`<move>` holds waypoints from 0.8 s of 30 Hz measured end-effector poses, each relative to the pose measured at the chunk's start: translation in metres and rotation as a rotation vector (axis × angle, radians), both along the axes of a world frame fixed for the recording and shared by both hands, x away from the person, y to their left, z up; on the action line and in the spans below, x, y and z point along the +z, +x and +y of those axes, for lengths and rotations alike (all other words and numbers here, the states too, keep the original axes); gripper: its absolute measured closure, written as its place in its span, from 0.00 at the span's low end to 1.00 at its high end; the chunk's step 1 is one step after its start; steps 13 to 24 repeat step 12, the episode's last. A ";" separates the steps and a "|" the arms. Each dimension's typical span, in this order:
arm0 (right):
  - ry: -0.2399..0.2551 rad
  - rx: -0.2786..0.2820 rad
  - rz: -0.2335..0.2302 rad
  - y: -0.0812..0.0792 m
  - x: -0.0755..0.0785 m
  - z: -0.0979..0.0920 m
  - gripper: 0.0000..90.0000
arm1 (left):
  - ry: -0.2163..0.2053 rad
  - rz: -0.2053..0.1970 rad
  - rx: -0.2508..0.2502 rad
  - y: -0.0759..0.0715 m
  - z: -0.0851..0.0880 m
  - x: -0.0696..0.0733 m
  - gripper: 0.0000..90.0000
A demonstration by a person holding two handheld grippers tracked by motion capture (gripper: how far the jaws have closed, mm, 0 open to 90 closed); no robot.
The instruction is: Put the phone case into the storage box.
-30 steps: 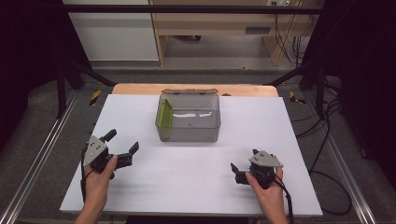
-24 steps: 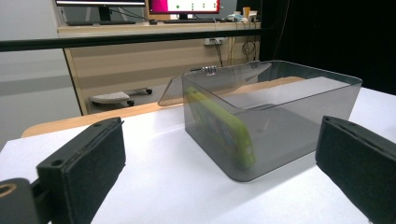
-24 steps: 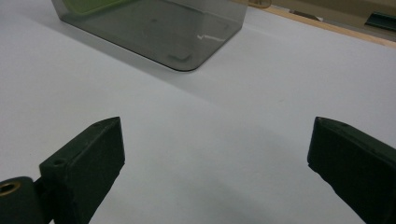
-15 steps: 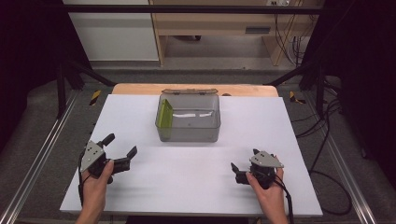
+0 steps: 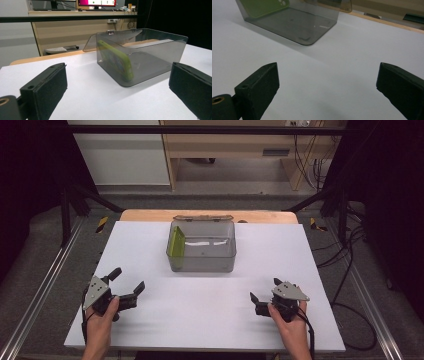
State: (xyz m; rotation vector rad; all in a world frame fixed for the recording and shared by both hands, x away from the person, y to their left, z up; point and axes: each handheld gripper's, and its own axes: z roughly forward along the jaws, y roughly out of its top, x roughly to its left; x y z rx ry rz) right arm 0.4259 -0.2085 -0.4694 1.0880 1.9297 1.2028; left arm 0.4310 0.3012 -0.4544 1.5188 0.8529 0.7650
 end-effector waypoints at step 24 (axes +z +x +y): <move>0.084 -0.078 -0.086 0.000 -0.002 -0.032 0.06 | 0.012 0.034 -0.023 -0.002 0.003 -0.012 0.02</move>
